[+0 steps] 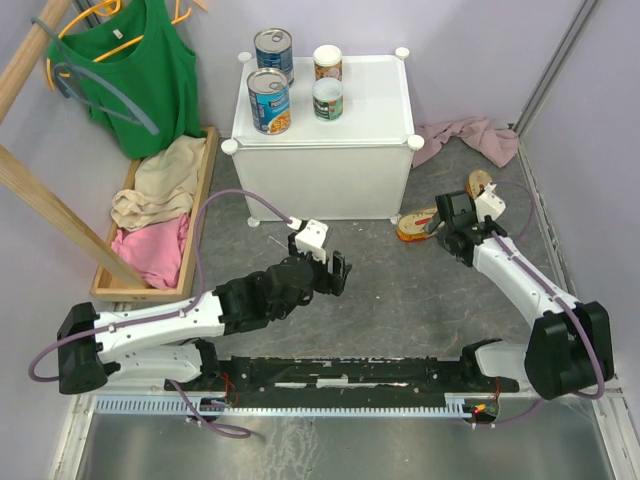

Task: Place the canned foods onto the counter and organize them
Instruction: Move the canned food to the center of the board.

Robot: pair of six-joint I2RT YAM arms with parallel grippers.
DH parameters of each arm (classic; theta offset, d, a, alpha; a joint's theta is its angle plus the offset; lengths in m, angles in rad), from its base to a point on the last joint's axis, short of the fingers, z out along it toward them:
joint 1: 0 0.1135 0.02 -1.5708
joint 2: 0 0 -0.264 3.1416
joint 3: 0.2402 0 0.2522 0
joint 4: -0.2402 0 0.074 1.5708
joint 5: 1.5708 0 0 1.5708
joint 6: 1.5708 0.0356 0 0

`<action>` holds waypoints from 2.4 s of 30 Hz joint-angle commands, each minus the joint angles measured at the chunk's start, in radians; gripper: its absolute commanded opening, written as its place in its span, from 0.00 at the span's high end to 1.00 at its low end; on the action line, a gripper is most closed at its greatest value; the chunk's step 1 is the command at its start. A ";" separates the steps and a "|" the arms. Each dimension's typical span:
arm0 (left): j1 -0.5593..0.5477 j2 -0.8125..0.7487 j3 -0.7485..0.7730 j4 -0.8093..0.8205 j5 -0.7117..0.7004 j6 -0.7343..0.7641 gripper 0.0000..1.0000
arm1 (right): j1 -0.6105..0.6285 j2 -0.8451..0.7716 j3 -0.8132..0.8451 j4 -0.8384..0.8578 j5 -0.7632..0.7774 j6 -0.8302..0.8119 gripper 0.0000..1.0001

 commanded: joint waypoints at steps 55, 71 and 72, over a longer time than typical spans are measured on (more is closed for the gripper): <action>-0.007 0.008 -0.068 0.176 0.064 -0.024 0.15 | -0.145 0.514 0.331 0.213 -0.272 0.026 0.01; -0.007 0.014 -0.077 0.183 0.060 -0.017 0.15 | -0.145 0.566 0.316 0.237 -0.281 0.021 0.00; -0.007 0.014 -0.078 0.183 0.061 -0.018 0.15 | -0.145 0.566 0.310 0.240 -0.281 0.021 0.00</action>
